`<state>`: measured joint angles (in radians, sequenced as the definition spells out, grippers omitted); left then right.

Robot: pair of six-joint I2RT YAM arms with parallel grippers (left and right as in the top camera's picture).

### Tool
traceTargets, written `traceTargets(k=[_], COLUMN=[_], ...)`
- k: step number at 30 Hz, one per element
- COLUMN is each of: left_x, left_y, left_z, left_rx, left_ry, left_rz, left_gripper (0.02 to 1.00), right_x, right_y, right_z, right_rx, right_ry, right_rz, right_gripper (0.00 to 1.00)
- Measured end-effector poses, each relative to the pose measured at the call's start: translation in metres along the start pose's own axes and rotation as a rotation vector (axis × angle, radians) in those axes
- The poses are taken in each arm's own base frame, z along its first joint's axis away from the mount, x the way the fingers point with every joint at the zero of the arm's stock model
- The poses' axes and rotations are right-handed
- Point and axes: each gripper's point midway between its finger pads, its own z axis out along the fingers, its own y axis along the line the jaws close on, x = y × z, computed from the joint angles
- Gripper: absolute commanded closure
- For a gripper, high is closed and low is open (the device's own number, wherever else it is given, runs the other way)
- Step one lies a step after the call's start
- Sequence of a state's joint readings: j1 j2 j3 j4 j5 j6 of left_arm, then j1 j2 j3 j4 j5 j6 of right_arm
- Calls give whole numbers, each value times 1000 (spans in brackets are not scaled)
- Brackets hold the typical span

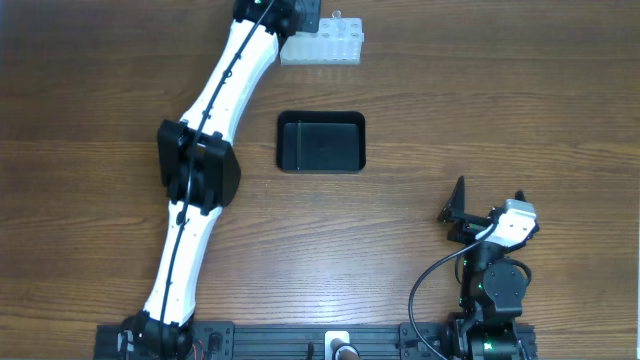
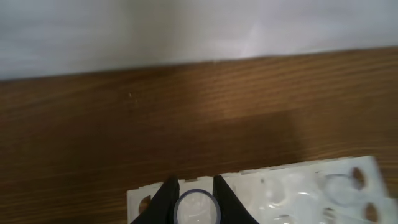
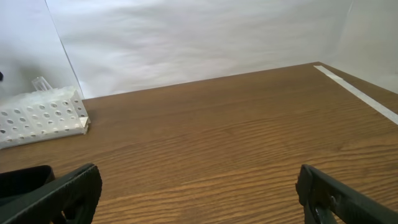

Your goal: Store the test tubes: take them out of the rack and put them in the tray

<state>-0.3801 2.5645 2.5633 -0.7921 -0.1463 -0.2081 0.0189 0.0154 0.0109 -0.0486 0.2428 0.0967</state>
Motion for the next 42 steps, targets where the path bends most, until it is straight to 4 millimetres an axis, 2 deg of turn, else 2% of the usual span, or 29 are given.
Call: traceTargets(k=[8, 11, 15, 22, 24, 30, 37, 42], left_x=[-34, -35, -26, 9, 26, 63, 89, 99], left_y=[1, 3, 7, 4, 3, -6, -24, -25], left_z=[-52, -71, -93, -131, -140, -154, -170, -175], left_rx=[13, 11, 7, 58, 71, 104, 150, 151], left_ry=[-64, -50, 9, 185, 263, 431, 556, 601], left_rz=[-10, -8, -1, -45, -76, -137, -161, -173], left_gripper=[965, 967, 980, 978, 978, 980, 976, 967], right_x=[0, 0, 0, 0, 0, 0, 0, 0], right_y=[0, 0, 0, 0, 0, 0, 0, 0], right_z=[0, 0, 0, 0, 0, 0, 0, 0], right_rx=[0, 0, 0, 0, 0, 0, 0, 0], right_ry=[0, 0, 0, 0, 0, 0, 0, 0], right_rz=[1, 0, 0, 0, 1, 0, 0, 1], right_gripper=[7, 7, 7, 7, 9, 9, 7, 9])
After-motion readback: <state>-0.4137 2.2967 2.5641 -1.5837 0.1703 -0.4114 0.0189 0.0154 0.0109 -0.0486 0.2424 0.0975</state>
